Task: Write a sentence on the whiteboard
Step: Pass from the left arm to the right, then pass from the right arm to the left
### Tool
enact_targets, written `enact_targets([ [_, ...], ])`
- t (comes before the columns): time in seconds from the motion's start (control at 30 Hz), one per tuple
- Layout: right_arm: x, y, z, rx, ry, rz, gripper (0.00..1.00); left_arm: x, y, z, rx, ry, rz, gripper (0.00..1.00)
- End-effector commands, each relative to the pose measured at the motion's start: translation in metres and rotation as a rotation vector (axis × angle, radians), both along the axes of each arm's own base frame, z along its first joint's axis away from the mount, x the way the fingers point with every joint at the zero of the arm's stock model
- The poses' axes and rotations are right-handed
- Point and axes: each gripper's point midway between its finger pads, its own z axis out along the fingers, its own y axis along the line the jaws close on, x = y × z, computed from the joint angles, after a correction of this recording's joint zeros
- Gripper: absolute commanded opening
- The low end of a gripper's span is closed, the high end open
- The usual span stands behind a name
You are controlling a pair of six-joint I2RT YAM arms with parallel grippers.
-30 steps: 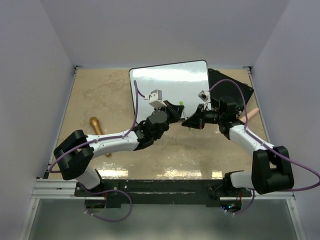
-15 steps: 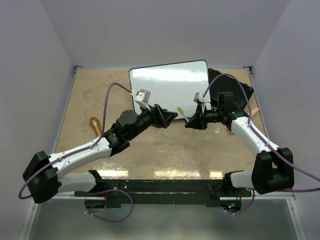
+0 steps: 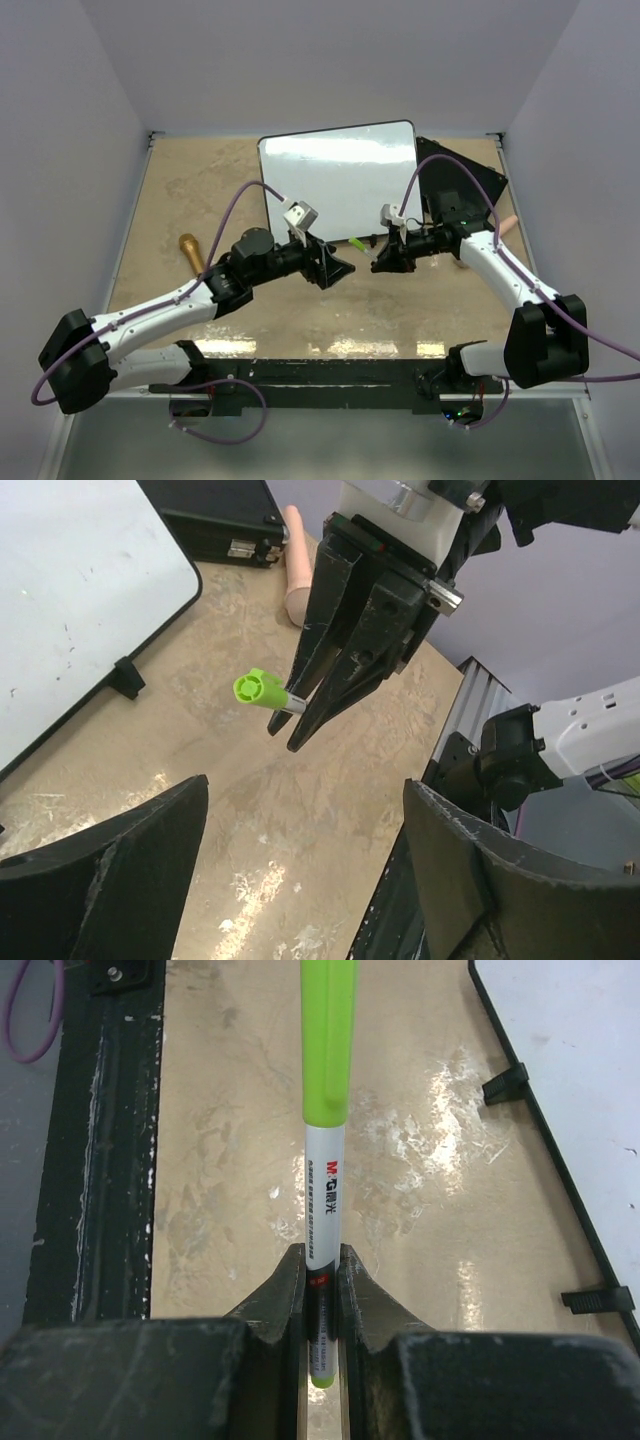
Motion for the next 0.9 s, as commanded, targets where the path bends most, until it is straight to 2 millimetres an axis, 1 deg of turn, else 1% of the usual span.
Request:
enact_targets([
  [0.0,-0.006,0.006,0.017,0.035,-0.074,0.066,0.0,0.001,-0.015,0.012,-0.034,-0.044,-0.066,0.85],
  [0.2,-0.012,0.008,0.017,0.036,-0.078,0.096,0.0,0.009,-0.03,0.01,-0.033,-0.037,-0.087,0.85],
  [0.33,-0.012,0.009,0.015,0.032,-0.08,0.104,0.0,0.012,-0.035,0.013,-0.048,-0.036,-0.092,0.85],
  [0.43,-0.013,0.011,0.014,0.029,-0.076,0.109,0.0,0.012,-0.04,0.015,-0.058,-0.034,-0.108,0.83],
  [0.57,-0.013,0.011,0.014,0.026,-0.077,0.111,0.0,0.012,-0.046,0.012,-0.05,-0.021,-0.132,0.74],
  [0.73,-0.015,0.013,0.013,0.022,-0.078,0.119,0.0,0.015,-0.048,0.008,-0.03,-0.009,-0.129,0.7],
  [0.8,-0.015,0.013,0.013,0.02,-0.081,0.12,0.0,0.016,-0.049,0.007,-0.023,-0.006,-0.128,0.66],
  [0.83,-0.015,0.013,0.013,0.02,-0.078,0.121,0.0,0.015,-0.05,0.006,-0.021,-0.005,-0.134,0.63],
  [0.87,-0.015,0.013,0.013,0.02,-0.08,0.121,0.0,0.015,-0.051,0.008,-0.022,-0.008,-0.142,0.56],
])
